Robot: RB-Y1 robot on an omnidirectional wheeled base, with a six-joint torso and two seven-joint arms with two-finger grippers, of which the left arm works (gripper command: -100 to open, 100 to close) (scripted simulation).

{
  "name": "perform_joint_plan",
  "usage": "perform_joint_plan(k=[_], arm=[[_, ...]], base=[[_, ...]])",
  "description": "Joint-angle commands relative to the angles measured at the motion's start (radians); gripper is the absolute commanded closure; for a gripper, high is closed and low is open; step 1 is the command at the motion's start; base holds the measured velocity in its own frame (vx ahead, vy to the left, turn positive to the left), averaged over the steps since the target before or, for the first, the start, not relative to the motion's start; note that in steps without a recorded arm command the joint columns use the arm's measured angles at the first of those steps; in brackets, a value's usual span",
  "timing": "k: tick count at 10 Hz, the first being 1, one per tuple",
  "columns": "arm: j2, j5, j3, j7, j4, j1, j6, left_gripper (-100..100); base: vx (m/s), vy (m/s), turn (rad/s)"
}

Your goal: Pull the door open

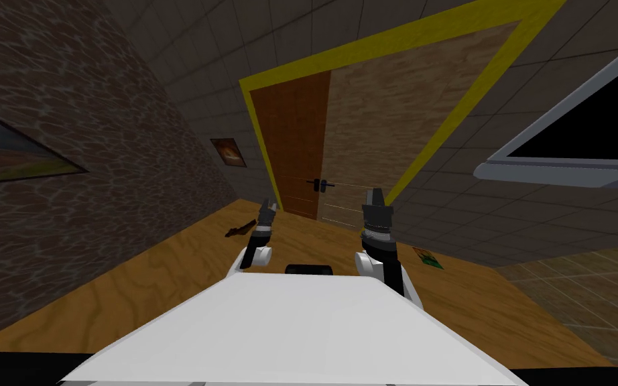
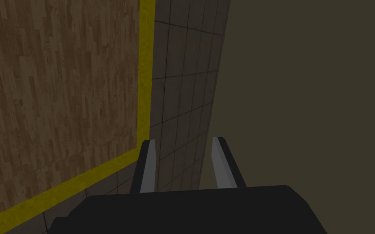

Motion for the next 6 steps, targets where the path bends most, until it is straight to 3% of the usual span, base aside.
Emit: perform_joint_plan(k=[1, 6], arm=[[0.014, 0.002, 0.0, 0.015, 0.041, -0.022, 0.005, -100], [0.055, 0.009, -0.001, 0.059, 0.169, -0.096, 0.025, -100]], base=[[0.105, -0.062, -0.061], [0.102, -0.056, -0.069]])
